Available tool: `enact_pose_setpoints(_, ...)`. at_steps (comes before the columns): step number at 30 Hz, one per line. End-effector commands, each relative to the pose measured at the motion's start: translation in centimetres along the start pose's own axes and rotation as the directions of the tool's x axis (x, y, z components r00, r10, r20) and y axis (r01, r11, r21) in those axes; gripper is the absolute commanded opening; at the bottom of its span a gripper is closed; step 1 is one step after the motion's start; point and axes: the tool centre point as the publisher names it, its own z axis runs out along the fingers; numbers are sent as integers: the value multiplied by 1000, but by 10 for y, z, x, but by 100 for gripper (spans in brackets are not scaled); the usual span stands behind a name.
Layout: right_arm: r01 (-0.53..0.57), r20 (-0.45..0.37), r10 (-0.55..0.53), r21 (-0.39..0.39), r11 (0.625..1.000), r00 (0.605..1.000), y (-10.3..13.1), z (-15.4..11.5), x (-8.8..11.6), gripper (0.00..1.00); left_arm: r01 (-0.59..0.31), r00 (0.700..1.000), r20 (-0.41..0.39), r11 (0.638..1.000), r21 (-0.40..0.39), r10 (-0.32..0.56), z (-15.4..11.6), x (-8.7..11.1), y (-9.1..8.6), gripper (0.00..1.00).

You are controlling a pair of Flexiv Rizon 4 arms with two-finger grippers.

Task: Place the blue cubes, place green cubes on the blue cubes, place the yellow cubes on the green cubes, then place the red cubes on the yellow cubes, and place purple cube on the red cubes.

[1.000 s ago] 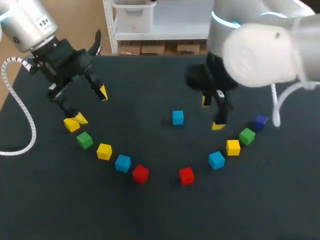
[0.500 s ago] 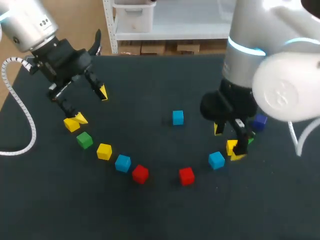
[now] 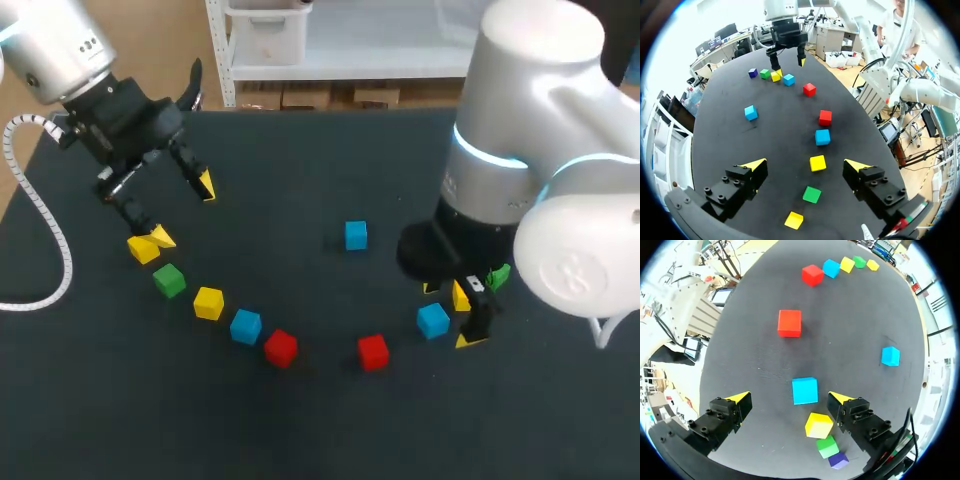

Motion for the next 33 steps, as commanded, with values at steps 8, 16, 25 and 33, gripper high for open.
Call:
enact_pose_setpoints(8,11,-13,-11,-20,1000,1000,-11,18,-1,100,-2,1000,-1,1000,-1,2,0,0,0,100)
enact_pose_setpoints(16,14,-19,-14,-19,1000,1000,-16,24,-4,100,-2,1000,-1,1000,-1,2,0,0,0,100)
enact_pose_setpoints(25,24,-49,-25,-20,1000,998,-19,32,-1,100,-2,1000,-1,1000,-1,2,0,0,0,100)
enact_pose_setpoints(33,31,-55,-32,-17,999,998,-22,34,-1,79,-2,1000,-1,1000,-1,2,0,0,0,100)
